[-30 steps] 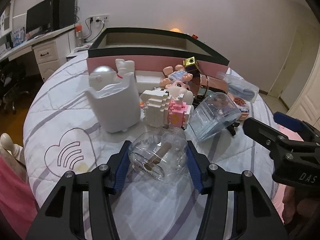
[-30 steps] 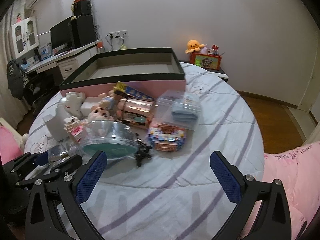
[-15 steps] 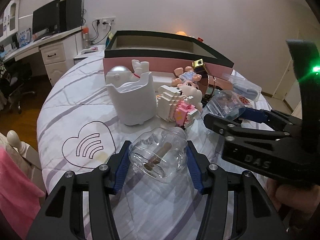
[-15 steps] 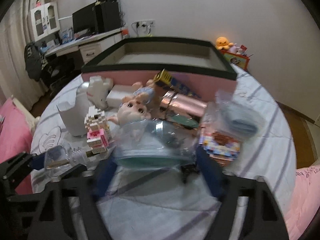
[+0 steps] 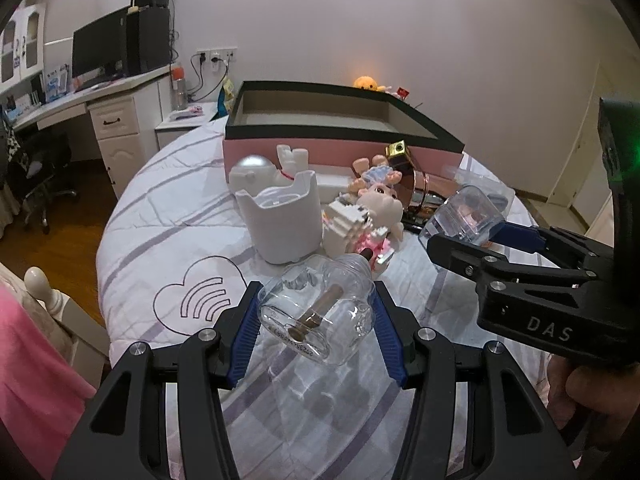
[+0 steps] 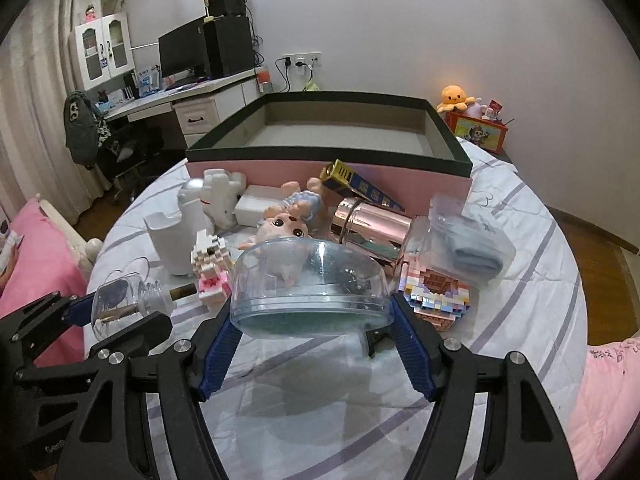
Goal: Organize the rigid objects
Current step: 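Carry the jar and bowl into the pink box and open both tools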
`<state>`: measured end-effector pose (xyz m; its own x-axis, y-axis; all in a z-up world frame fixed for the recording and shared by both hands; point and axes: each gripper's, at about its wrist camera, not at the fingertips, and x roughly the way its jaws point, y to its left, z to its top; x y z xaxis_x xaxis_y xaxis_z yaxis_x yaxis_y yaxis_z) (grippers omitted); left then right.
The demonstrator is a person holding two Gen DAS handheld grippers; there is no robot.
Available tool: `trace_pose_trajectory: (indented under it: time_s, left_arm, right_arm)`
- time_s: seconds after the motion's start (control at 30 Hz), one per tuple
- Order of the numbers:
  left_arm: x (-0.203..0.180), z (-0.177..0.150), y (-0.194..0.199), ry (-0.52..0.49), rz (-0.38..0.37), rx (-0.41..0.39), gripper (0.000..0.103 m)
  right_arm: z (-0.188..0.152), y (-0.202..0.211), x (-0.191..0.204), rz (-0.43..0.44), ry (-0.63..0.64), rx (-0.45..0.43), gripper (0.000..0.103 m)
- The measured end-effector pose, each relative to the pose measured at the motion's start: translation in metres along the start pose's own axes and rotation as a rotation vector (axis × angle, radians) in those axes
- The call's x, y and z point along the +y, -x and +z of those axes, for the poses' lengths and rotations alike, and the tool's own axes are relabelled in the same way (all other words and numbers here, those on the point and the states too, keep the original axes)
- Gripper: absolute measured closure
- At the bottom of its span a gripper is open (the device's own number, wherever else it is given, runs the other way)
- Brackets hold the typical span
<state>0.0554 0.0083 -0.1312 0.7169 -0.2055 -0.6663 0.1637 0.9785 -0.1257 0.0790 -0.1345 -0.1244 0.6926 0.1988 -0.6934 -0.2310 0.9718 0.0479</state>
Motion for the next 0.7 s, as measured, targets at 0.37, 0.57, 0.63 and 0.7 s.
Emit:
trace_pose_trajectory:
  time_s: [0.37,0.57,0.63,0.7]
  left_arm:
    - [0.001,0.046,0.027,-0.018,0.011,-0.108,0.049]
    - [0.000,0.103,0.015,-0.049,0.032,-0.168,0.049]
    - [-0.002,0.121,0.002,-0.058,0.041,-0.167,0.049]
    - [-0.002,0.136,-0.014,-0.062,0.041,-0.156,0.049]
  right_arm:
    - [0.025,0.027,-0.008,0.044,-0.007,-0.062,0.031]
    - [0.073,0.026,-0.024,0.041,-0.010,-0.114,0.031]
    - [0.090,0.021,-0.030,0.036,-0.015,-0.125,0.031]
    - [0.107,0.013,-0.036,0.023,-0.013,-0.130,0.031]
